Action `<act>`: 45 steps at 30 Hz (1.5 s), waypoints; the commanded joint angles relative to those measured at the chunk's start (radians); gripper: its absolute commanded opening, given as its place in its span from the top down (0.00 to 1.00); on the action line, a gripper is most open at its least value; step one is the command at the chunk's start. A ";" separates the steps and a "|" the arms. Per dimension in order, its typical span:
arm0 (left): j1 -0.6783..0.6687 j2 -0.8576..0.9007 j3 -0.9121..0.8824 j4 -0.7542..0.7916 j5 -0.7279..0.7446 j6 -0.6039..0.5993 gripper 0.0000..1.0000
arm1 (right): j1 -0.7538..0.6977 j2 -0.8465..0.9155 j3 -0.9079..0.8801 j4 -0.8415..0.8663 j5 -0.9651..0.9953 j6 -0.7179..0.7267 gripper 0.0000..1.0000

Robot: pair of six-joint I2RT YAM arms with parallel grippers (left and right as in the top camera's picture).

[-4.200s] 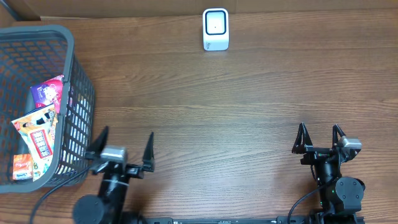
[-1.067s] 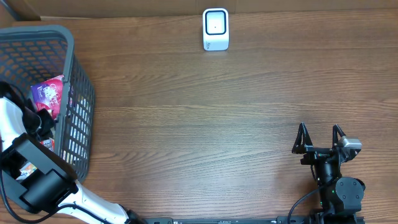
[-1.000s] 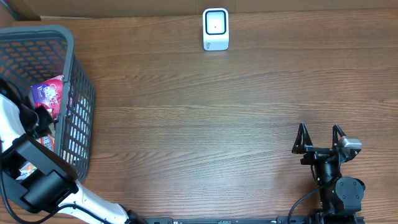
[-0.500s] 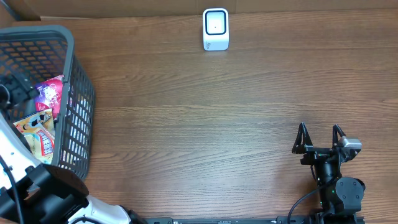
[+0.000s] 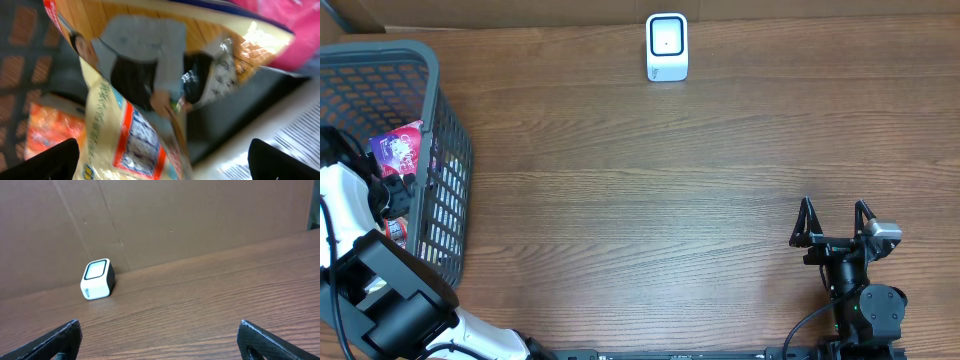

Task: Scan the item barcode
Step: 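Grasp the yellow snack bag in the basket with the left gripper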

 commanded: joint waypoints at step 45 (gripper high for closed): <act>-0.179 -0.055 0.678 -0.261 0.098 -0.101 0.96 | -0.003 -0.010 -0.010 0.007 -0.001 -0.001 0.00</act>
